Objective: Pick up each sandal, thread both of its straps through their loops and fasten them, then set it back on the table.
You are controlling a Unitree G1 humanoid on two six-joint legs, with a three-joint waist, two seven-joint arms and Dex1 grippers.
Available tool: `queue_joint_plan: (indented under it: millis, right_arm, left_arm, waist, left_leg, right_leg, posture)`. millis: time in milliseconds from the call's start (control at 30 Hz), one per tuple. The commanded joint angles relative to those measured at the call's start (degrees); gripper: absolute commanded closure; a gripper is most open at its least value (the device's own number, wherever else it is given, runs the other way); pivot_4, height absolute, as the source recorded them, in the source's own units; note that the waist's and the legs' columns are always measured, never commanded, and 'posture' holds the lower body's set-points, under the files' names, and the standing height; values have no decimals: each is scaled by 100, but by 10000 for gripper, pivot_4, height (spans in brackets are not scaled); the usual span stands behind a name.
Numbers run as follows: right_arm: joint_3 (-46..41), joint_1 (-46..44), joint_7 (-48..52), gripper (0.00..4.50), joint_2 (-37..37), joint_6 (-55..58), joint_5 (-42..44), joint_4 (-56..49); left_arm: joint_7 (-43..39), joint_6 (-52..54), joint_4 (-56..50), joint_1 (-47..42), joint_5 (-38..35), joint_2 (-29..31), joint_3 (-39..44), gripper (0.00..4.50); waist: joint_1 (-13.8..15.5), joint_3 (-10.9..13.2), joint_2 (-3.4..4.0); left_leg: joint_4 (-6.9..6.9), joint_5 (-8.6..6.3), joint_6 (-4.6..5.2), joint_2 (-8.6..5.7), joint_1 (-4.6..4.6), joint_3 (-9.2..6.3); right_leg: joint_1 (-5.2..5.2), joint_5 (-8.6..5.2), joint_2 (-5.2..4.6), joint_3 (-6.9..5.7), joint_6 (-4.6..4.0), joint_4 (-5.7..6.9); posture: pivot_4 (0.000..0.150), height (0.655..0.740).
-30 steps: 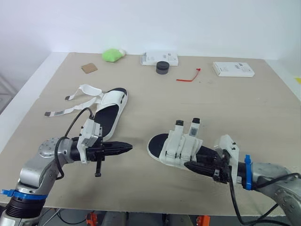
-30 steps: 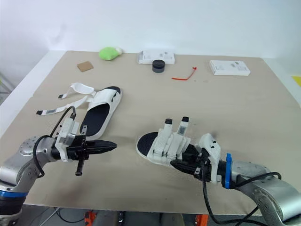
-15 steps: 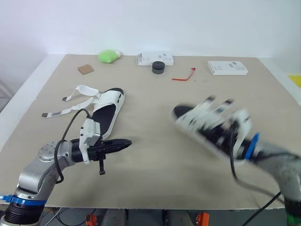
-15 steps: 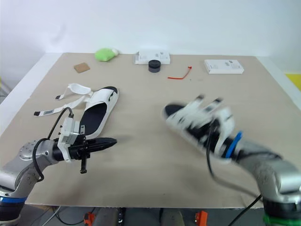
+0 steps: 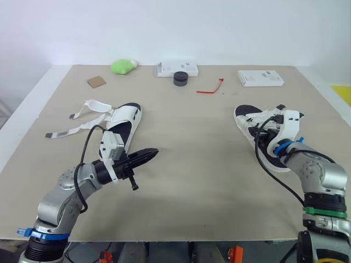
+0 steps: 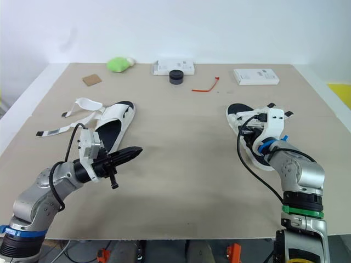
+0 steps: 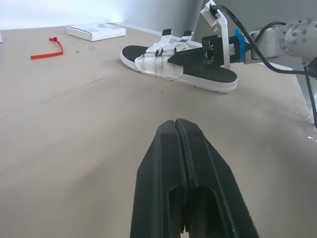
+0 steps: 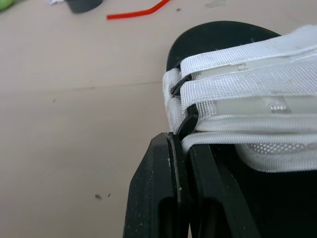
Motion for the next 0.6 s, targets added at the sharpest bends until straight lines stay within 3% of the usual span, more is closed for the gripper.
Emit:
queue_joint_plan:
  millis: [33,67,100,167,233,433,600]
  right_arm:
    - [-275,-97,-77,44614,47,-91,-44,211]
    - [-292,-114,-4,44614,50,7,17,199]
    - [-304,-127,49,37223,51,86,61,191]
    - [-316,-143,144,30744,-48,205,82,105]
    - [-553,-191,376,20773,-234,472,356,9]
    - [-726,383,1749,20773,-1192,1180,1081,-932]
    - [-1081,2042,3289,20773,-2179,1077,1501,-2765]
  left_arm:
    - [38,-13,-262,5,-22,21,16,45000]
    - [48,-4,-260,-6,-26,19,19,45000]
    - [55,0,-257,-14,-26,17,19,45000]
    - [52,9,-256,-22,-25,36,28,45000]
    - [35,16,-232,-36,-31,78,59,45000]
    - [72,101,-189,-52,-124,164,170,45000]
    - [385,493,-144,-72,-381,212,456,45000]
  waist:
    - [0,0,0]
    - [2,0,0]
    - [3,0,0]
    - [2,0,1]
    - [0,0,2]
    - [7,2,5]
    - [12,2,5]
  left_leg:
    - [1,2,3,0,3,0]
    - [1,6,7,-1,4,0]
    - [1,10,12,-1,5,0]
    - [1,16,11,-1,5,0]
    - [0,17,12,0,5,2]
    - [-16,15,12,-4,4,7]
    - [-30,6,21,-5,9,8]
  right_leg:
    - [1,4,1,2,-2,0]
    - [3,7,1,5,-2,0]
    - [4,8,3,8,-2,0]
    - [3,12,18,30,-5,0]
    - [-3,14,36,57,-5,1]
    - [-10,6,50,87,-6,1]
    - [-10,-23,61,108,-1,2]
  posture:
    - [1500,7400]
    - [1500,7400]
    - [1500,7400]
    - [1500,7400]
    - [1500,7400]
    - [1500,7400]
    - [1500,7400]
